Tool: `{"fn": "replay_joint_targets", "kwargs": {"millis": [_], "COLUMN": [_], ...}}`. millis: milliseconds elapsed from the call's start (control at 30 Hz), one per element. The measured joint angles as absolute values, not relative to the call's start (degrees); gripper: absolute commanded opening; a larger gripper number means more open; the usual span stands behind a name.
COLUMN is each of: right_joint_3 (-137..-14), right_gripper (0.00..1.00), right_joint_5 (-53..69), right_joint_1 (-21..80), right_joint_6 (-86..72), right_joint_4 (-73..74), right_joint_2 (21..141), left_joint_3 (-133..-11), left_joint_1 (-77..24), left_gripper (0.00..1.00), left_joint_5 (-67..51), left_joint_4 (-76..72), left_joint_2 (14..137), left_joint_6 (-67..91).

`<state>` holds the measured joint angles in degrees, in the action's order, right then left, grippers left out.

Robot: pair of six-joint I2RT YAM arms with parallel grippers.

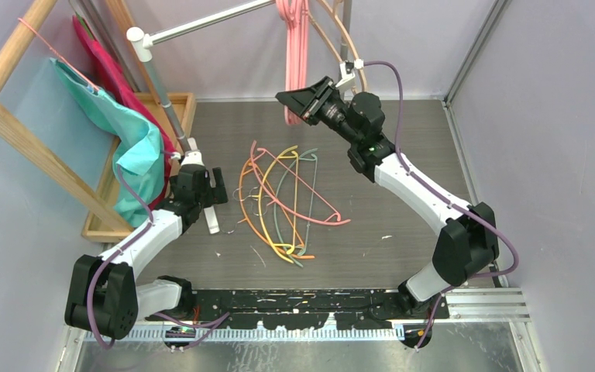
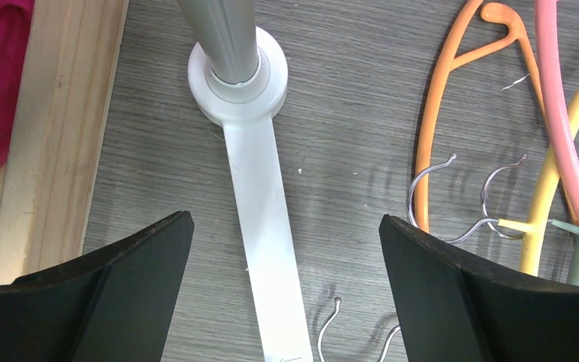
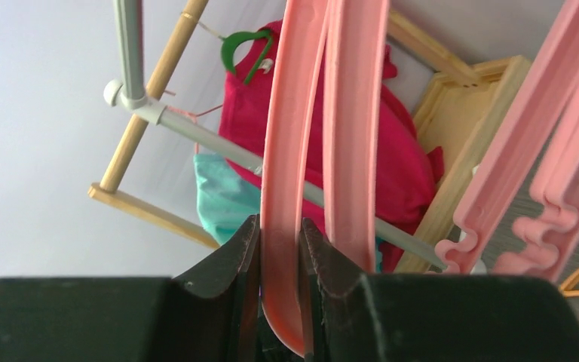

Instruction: Organize the hangers

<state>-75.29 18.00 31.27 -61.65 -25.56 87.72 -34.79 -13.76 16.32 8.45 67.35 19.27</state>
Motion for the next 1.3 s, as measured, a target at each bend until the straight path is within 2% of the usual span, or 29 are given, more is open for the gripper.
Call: {"fn": "replay_joint_targets", "kwargs": {"millis": [600, 633, 833, 967, 1100, 1300], "right_joint_3": [-74.0, -74.0, -73.9, -72.9, -71.9, -68.6], "right_gripper": [0.02, 0.05, 0.42, 0.72, 0.79, 0.8], "right_joint_5": [19.6, 19.9, 21.8, 20.3, 17.6, 12.4], "right_joint_1": [22.3, 22.0, 20.2, 19.1, 18.6, 18.5], "right_joint_6": [-63.4, -63.5, -64.8, -64.5, -61.5, -55.0], "right_joint_4": [-27.2, -27.3, -27.9, -27.7, -24.0, -17.2], "right_joint_2": [87.7, 87.7, 87.7, 87.2, 84.6, 75.7], "left_joint_3": [-34.8, -34.8, -34.8, -34.8, -34.8, -34.8], "left_joint_1": [-13.8, -13.8, -13.8, -13.8, -13.8, -13.8], "left_gripper": [0.98, 0.98, 0.98, 0.98, 0.98, 0.98], "left_joint_5": [16.3, 16.3, 16.3, 16.3, 16.3, 16.3], "left_joint_4": [8.4, 8.4, 8.4, 8.4, 8.4, 8.4], "left_joint_2": [67.4, 67.4, 67.4, 67.4, 67.4, 67.4], "left_joint_6": [19.3, 19.3, 19.3, 19.3, 19.3, 19.3]}}
